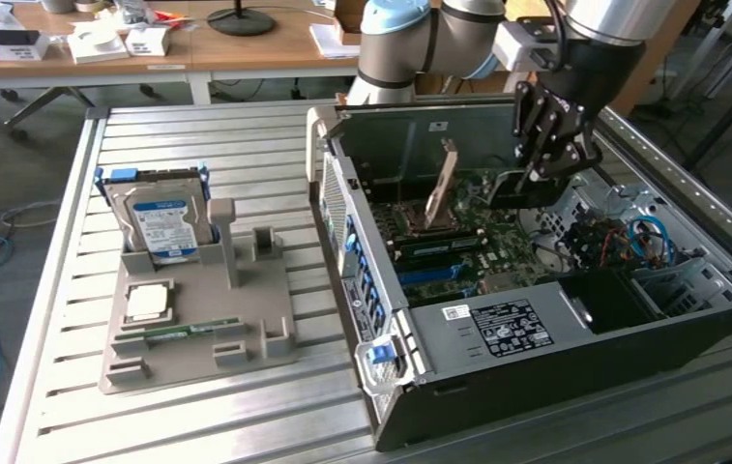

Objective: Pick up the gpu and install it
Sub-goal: 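Insert the gpu into the slot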

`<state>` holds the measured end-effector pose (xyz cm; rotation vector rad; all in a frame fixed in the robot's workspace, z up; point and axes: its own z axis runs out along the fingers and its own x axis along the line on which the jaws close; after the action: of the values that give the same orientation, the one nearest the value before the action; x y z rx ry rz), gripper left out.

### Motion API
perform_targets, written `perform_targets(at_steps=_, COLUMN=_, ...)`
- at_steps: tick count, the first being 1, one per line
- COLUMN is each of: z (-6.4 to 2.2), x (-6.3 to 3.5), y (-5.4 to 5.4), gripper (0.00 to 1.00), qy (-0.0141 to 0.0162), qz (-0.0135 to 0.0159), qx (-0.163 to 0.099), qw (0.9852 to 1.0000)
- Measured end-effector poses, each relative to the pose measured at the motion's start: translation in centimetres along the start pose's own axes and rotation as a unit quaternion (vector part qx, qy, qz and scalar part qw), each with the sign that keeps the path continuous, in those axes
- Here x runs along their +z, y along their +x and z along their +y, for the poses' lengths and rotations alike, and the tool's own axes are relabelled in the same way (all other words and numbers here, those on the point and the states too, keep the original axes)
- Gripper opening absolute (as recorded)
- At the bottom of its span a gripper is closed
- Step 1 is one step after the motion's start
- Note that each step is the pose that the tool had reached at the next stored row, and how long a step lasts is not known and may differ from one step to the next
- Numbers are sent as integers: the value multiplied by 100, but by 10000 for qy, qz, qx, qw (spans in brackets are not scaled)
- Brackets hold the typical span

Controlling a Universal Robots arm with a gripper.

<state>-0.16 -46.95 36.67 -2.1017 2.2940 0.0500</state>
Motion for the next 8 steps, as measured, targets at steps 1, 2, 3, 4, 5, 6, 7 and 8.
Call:
perform_targets(at_steps=1, z=5, x=12, y=1, gripper=26, qy=0, qz=0, qx=0, qw=10000)
perform_targets(at_steps=2, z=11, x=25, y=2, gripper=26, qy=0, qz=0, qx=0, qw=10000)
perform_targets(at_steps=3, z=18, x=40, y=4, gripper=26, qy=0, qz=0, qx=0, qw=10000)
perform_targets(at_steps=4, z=25, x=55, y=5, gripper=26, qy=0, qz=0, qx=0, qw=10000)
perform_targets(at_steps=5, z=32, x=73, y=6, gripper=26, qy=0, qz=0, qx=0, qw=10000)
perform_targets(at_steps=6, z=38, x=88, y=7, gripper=26, qy=0, qz=-1, qx=0, qw=10000)
perform_targets(at_steps=7, z=43, x=102, y=8, gripper=26, qy=0, qz=0, qx=0, qw=10000)
perform_targets(at_steps=8, z=47, x=114, y=9, gripper=26, qy=0, qz=0, qx=0, qw=10000)
